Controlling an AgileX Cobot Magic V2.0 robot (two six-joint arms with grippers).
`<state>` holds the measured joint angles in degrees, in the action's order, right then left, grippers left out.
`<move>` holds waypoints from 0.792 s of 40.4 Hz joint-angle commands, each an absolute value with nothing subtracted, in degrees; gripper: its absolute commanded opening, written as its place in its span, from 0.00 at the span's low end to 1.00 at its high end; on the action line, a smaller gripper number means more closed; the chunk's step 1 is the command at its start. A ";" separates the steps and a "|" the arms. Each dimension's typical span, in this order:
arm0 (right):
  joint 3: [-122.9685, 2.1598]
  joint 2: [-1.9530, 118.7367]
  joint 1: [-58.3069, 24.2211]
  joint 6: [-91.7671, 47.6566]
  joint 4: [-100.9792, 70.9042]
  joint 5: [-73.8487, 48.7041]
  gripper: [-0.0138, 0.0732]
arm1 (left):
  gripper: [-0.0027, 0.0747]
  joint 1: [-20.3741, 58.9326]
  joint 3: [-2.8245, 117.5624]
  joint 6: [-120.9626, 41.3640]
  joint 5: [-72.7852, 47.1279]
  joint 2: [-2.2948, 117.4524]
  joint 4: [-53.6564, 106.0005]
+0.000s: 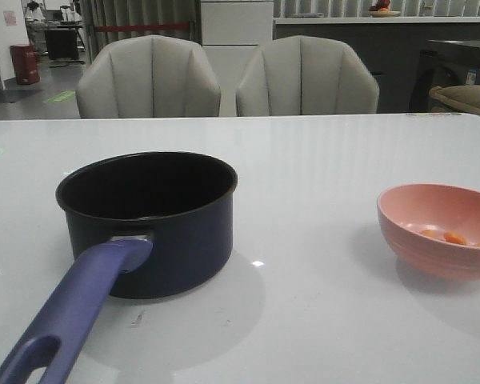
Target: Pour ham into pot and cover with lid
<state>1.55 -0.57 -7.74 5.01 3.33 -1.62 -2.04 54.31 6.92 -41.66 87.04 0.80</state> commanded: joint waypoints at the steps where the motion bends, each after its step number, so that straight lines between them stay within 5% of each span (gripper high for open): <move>1: 1.23 -1.75 -7.36 4.62 4.03 3.42 0.33 | 0.30 -2.23 55.53 6.47 -37.71 87.18 1.68; 14: 1.23 -1.75 -7.36 4.62 4.03 3.42 0.33 | 0.33 -2.23 55.63 6.47 -37.62 92.37 2.33; 25: 1.23 -1.75 -7.36 4.62 4.03 3.42 0.33 | 0.77 -2.23 55.74 6.47 -38.03 92.62 2.33; 32: 1.23 -1.75 -7.36 4.62 4.03 3.42 0.33 | 0.74 -2.23 58.47 3.66 -42.09 91.69 1.60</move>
